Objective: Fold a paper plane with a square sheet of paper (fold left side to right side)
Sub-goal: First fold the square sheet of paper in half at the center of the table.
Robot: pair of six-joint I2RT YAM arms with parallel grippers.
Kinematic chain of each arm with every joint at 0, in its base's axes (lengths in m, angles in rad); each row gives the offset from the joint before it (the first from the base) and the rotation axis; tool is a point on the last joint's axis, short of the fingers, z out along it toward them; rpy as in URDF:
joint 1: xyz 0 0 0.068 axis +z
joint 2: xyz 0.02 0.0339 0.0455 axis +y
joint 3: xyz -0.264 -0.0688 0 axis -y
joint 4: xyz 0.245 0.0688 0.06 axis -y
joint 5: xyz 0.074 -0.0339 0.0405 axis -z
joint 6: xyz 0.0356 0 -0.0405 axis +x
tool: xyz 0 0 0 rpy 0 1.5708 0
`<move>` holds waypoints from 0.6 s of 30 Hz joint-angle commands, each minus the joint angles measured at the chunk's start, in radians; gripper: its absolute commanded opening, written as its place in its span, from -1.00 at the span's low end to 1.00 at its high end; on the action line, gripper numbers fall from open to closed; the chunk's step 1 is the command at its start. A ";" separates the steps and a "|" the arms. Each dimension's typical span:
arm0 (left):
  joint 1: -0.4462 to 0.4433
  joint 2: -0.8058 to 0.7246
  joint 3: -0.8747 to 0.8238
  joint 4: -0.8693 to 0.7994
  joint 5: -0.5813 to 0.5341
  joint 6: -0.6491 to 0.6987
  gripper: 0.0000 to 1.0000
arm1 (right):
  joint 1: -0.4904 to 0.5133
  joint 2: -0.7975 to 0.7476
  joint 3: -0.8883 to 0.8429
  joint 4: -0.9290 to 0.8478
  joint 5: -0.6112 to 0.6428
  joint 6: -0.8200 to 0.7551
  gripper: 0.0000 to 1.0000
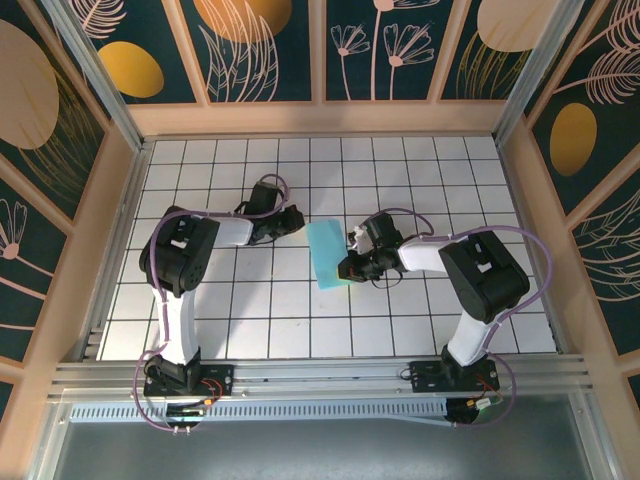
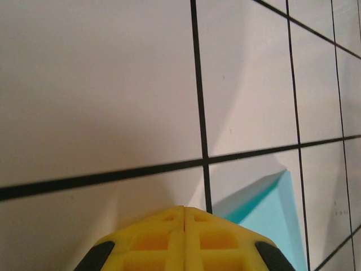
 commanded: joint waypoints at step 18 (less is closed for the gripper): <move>-0.074 -0.259 -0.203 -0.004 0.000 -0.037 -0.87 | 0.050 -0.035 -0.090 0.059 0.113 0.166 -1.00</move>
